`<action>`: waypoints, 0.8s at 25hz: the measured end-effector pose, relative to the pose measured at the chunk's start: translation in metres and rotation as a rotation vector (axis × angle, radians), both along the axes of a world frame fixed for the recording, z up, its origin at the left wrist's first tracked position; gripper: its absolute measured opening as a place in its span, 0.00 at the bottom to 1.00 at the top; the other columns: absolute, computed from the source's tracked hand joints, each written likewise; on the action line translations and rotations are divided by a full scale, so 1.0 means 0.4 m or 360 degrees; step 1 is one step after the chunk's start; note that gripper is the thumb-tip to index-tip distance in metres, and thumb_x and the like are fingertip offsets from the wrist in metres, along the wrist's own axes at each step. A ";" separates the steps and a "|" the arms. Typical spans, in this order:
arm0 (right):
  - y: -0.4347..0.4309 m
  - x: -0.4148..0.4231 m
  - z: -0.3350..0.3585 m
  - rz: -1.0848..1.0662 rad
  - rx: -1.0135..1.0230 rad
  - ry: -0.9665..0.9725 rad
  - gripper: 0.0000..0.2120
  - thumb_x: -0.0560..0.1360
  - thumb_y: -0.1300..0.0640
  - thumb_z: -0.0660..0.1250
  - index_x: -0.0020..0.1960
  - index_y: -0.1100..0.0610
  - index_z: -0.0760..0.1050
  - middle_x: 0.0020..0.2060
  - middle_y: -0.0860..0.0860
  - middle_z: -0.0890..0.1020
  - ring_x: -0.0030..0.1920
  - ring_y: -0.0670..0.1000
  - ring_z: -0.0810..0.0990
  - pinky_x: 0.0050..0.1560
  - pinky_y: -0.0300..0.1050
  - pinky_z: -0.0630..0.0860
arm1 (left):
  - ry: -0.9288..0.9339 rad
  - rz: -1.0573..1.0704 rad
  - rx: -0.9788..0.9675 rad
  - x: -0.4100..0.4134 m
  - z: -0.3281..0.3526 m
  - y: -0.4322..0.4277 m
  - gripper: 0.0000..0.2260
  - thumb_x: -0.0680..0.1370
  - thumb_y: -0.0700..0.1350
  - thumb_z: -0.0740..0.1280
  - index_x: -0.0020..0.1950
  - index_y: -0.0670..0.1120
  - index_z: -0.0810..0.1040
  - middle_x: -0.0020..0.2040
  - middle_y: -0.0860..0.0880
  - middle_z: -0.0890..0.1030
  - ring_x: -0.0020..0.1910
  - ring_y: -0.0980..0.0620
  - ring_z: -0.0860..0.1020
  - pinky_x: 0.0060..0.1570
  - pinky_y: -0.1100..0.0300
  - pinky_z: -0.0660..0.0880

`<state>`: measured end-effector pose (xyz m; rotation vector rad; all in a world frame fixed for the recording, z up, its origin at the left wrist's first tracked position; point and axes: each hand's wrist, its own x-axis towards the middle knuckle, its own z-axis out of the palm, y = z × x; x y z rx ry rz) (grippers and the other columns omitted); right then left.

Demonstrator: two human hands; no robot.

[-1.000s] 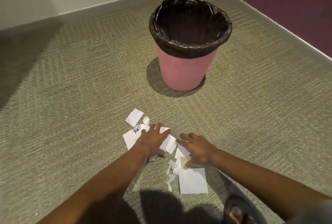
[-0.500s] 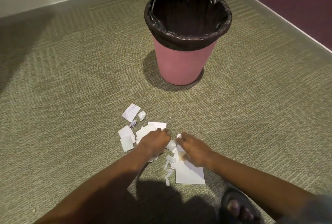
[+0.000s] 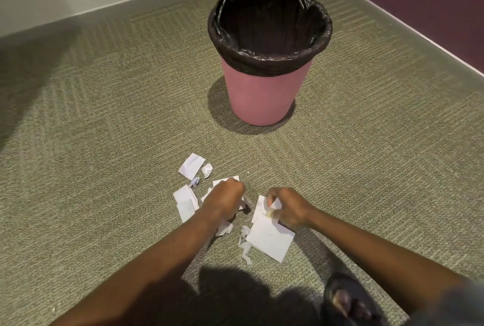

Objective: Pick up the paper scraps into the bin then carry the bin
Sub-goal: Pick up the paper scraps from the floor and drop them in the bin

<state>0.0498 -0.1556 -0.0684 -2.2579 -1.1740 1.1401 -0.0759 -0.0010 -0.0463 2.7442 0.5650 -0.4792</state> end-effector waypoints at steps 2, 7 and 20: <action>0.009 0.023 0.033 -0.0171 0.0055 0.0127 0.11 0.72 0.70 0.70 0.47 0.56 0.74 0.54 0.52 0.78 0.45 0.49 0.79 0.38 0.36 0.77 | -0.0093 0.0181 -0.0165 0.019 0.032 0.021 0.08 0.76 0.32 0.64 0.48 0.39 0.83 0.43 0.42 0.83 0.37 0.50 0.77 0.34 0.64 0.72; 0.029 0.084 0.155 -0.0565 0.0243 0.0426 0.10 0.72 0.70 0.70 0.47 0.59 0.74 0.48 0.57 0.80 0.36 0.53 0.81 0.27 0.39 0.76 | -0.0305 0.0340 -0.0569 0.058 0.149 0.102 0.06 0.75 0.33 0.68 0.43 0.39 0.84 0.38 0.41 0.83 0.32 0.51 0.80 0.30 0.64 0.78; 0.101 0.202 0.462 -0.0900 0.0907 0.0765 0.11 0.71 0.74 0.71 0.48 0.63 0.75 0.41 0.64 0.81 0.32 0.53 0.81 0.29 0.43 0.77 | -0.1055 0.0767 -0.1258 0.131 0.505 0.239 0.09 0.69 0.27 0.71 0.42 0.40 0.85 0.38 0.46 0.87 0.40 0.46 0.86 0.39 0.57 0.82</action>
